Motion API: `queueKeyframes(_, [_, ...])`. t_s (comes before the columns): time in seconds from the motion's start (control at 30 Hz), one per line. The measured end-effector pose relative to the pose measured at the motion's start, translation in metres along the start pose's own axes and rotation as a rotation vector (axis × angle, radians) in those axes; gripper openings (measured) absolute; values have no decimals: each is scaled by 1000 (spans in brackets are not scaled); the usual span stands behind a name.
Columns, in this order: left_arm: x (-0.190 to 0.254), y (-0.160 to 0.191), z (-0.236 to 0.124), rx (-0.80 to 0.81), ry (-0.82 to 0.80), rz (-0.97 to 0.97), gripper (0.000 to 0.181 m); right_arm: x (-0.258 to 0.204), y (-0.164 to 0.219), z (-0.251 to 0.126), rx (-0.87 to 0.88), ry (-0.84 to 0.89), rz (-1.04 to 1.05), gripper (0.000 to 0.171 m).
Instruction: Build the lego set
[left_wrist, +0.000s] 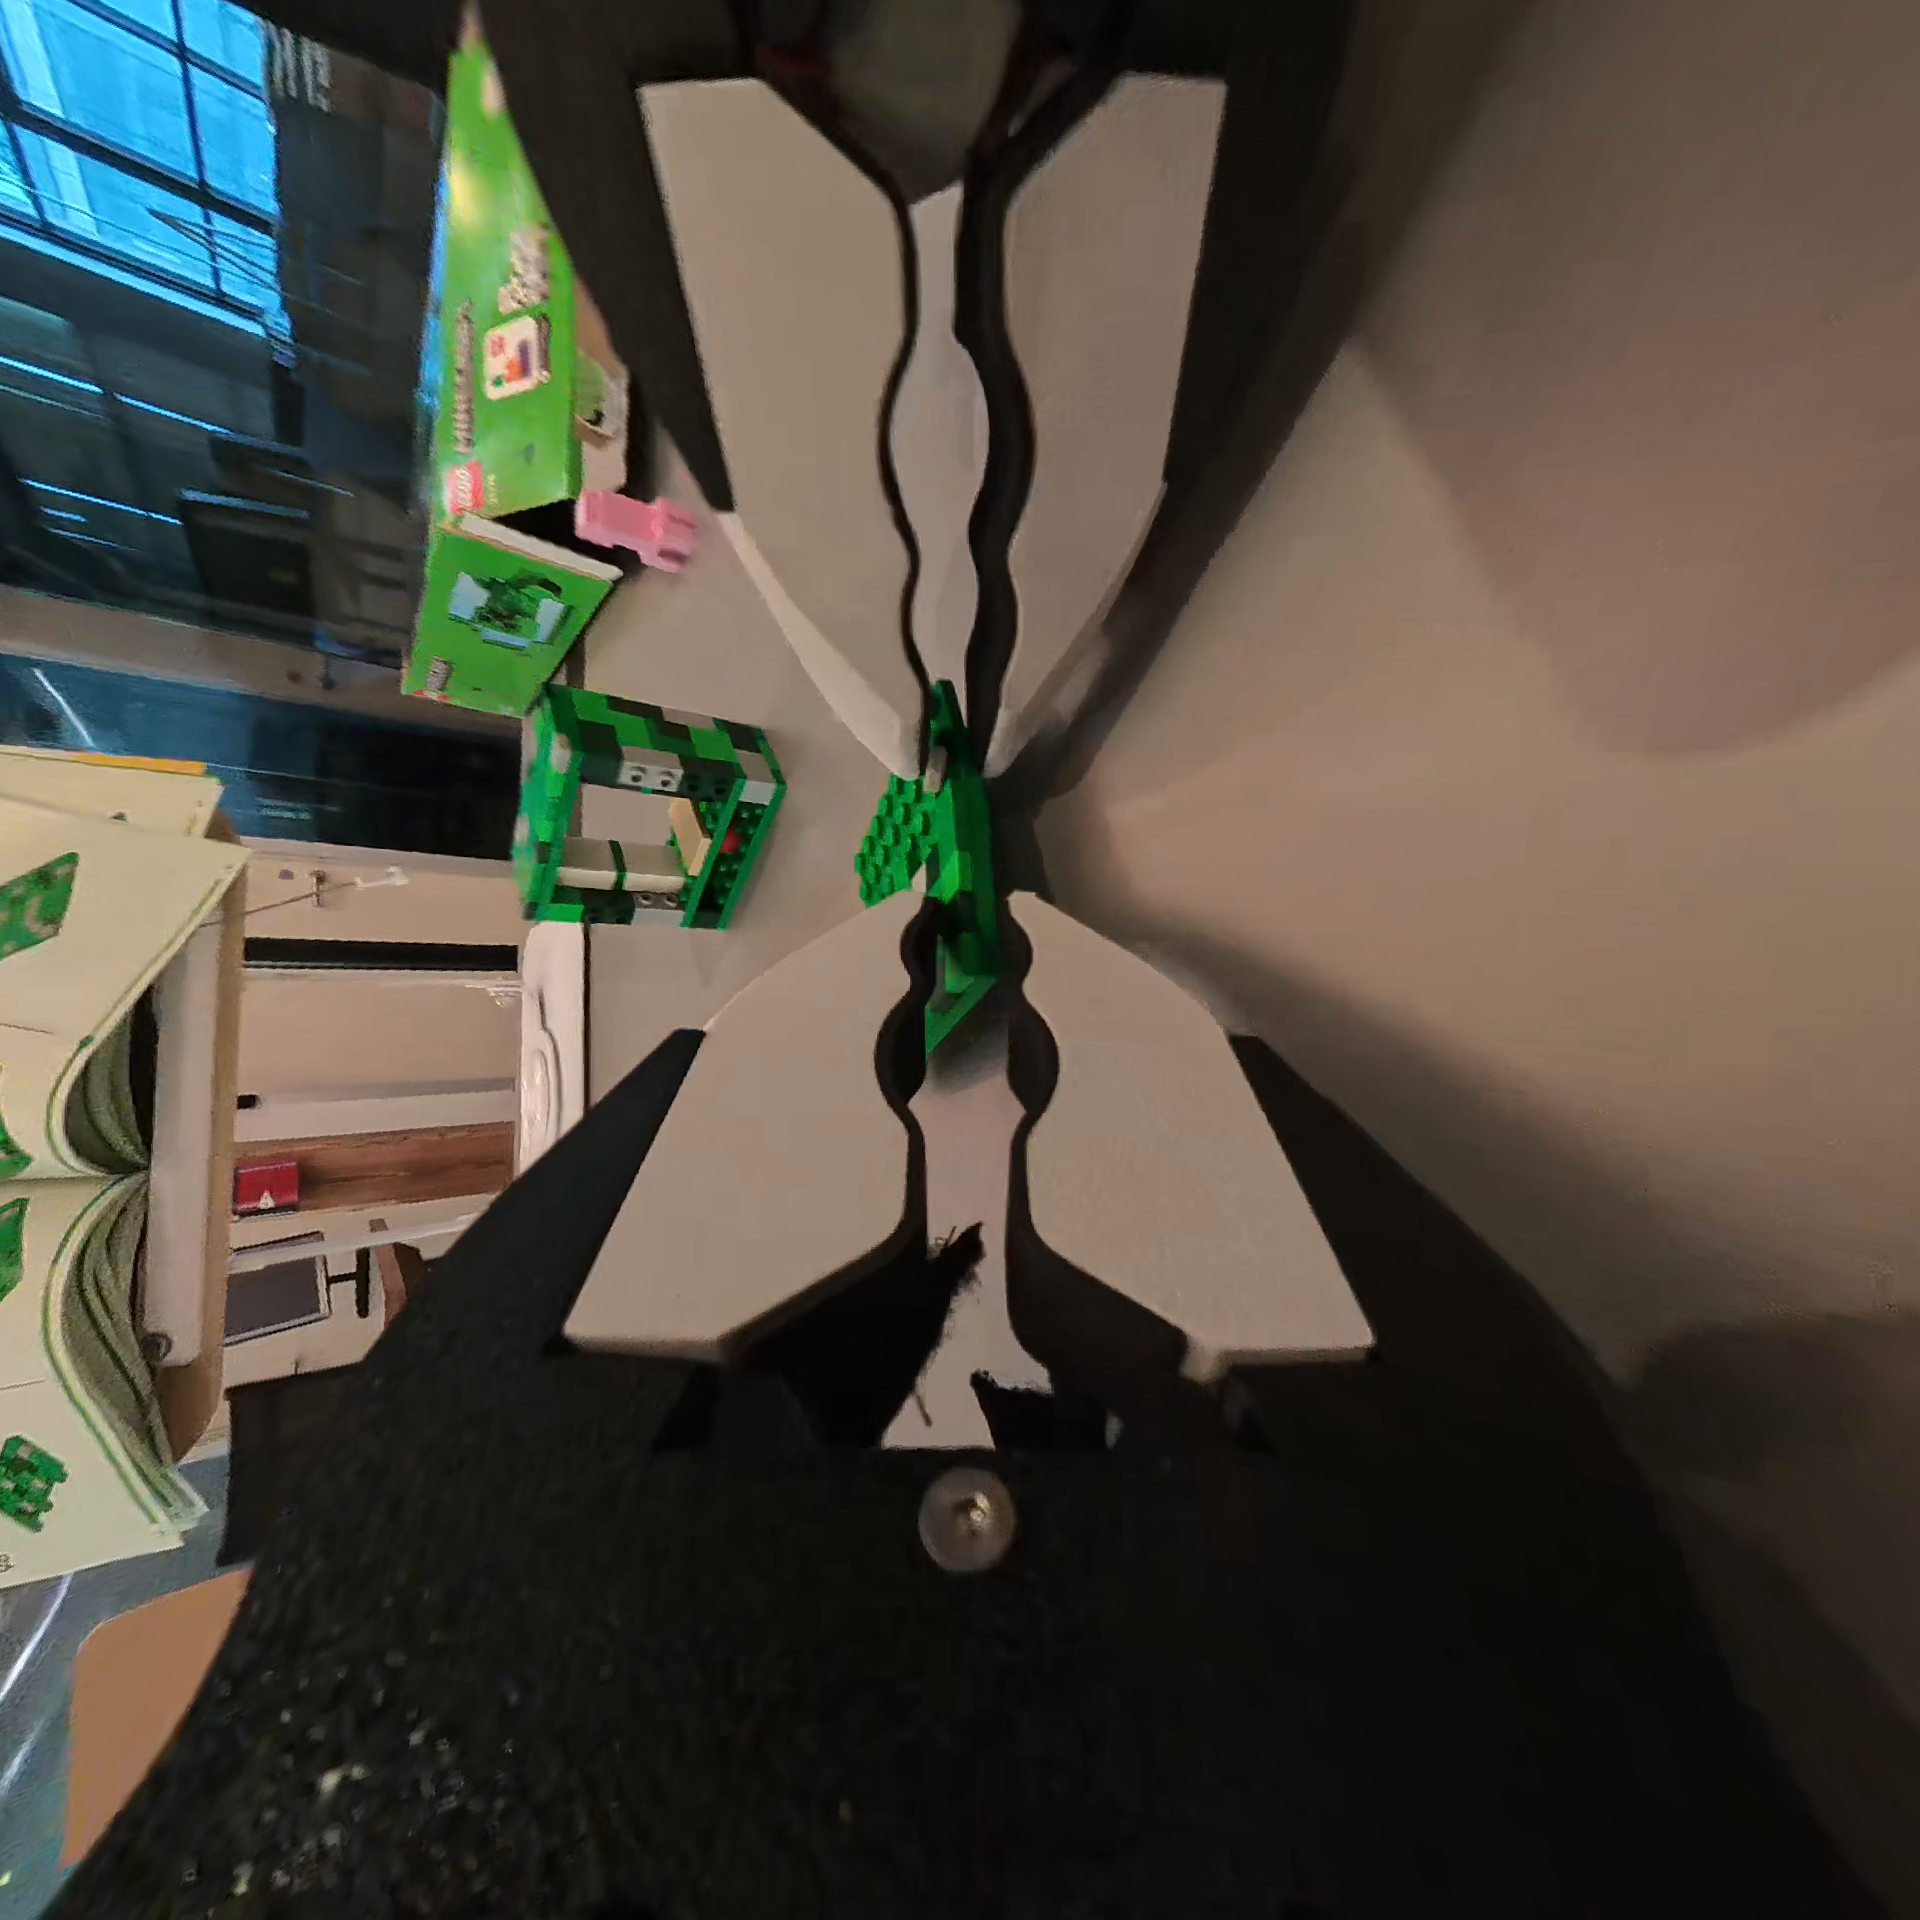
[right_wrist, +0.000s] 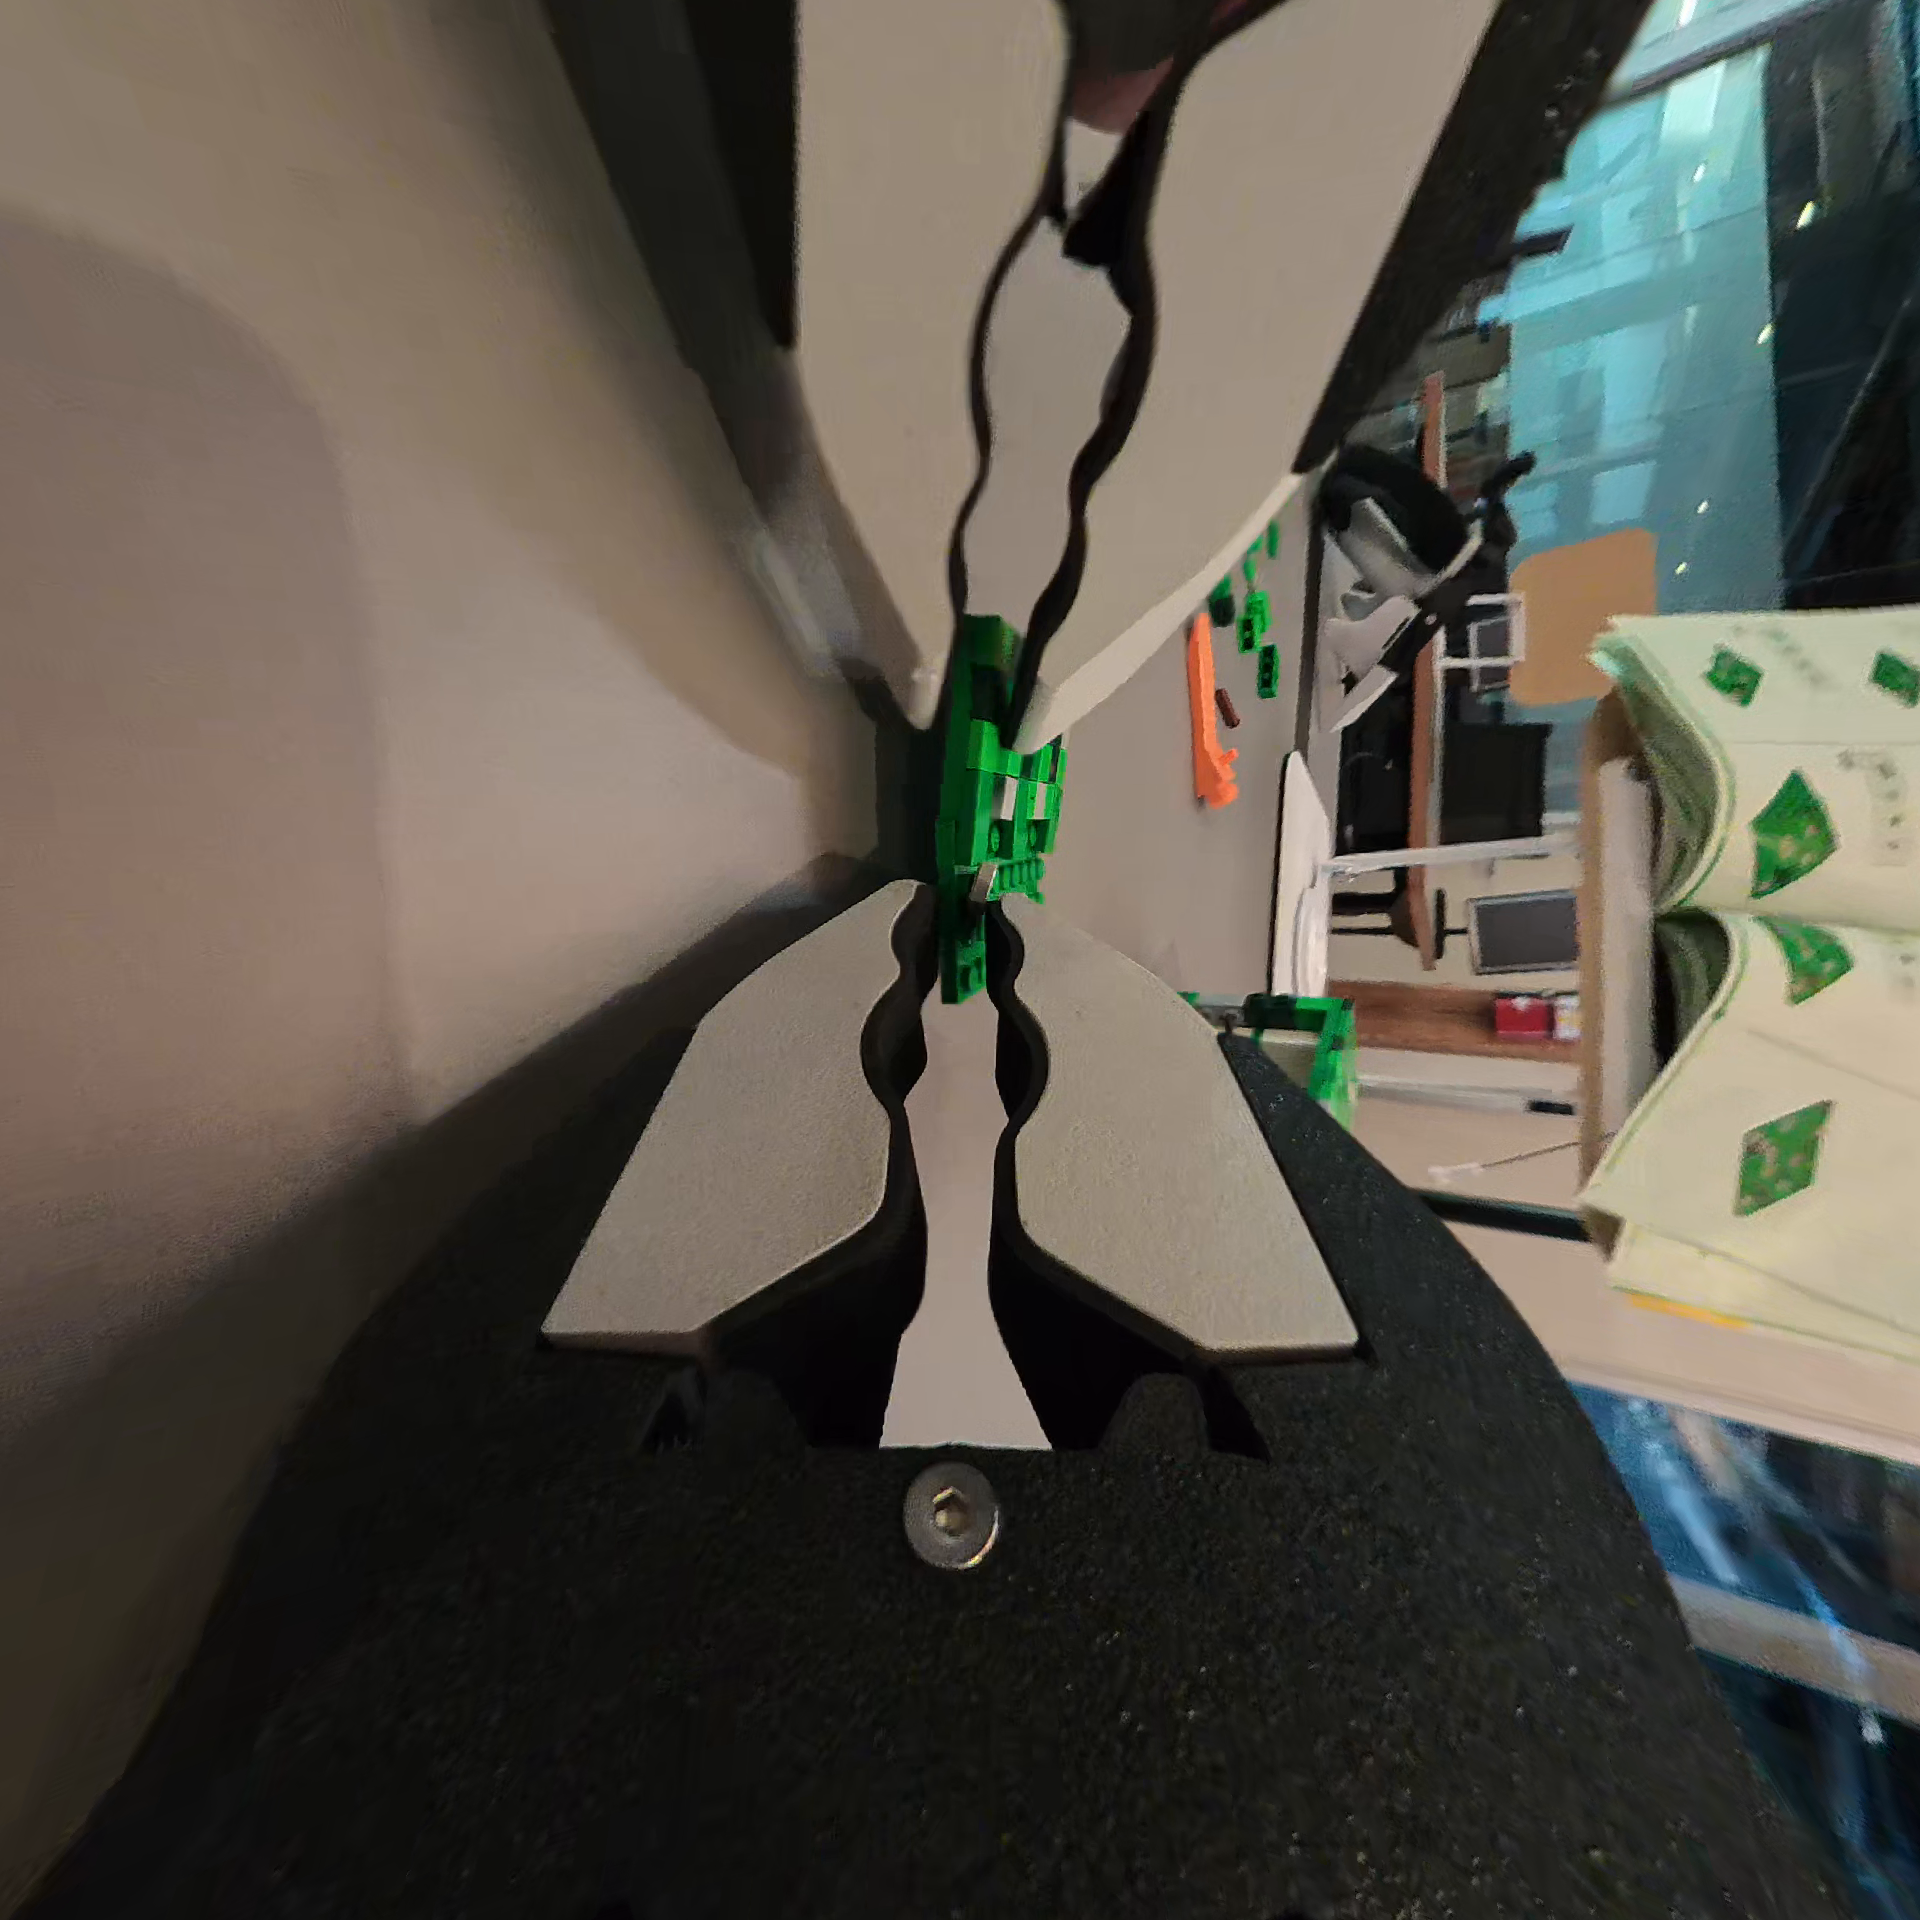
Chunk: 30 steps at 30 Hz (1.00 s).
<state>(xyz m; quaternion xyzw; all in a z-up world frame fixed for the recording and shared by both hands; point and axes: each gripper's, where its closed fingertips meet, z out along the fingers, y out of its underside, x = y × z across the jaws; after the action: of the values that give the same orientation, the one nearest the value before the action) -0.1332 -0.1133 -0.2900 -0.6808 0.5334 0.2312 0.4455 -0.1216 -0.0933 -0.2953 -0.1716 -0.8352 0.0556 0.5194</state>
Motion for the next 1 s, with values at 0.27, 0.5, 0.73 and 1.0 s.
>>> queueKeyframes(0.27, [-3,-10,-8,120,-21,3,7,4,-7,-11,77,76,-211,7])
queueKeyframes(0.5, [5,-11,-7,160,17,-12,8,-7,-7,-12,117,26,-254,8])
queueKeyframes(0.73, [6,-11,-6,160,25,-33,8,-10,-2,-11,90,2,-246,10])
queueKeyframes(1.0, [7,-11,-6,169,29,-58,9,-10,-3,-11,96,5,-243,8])
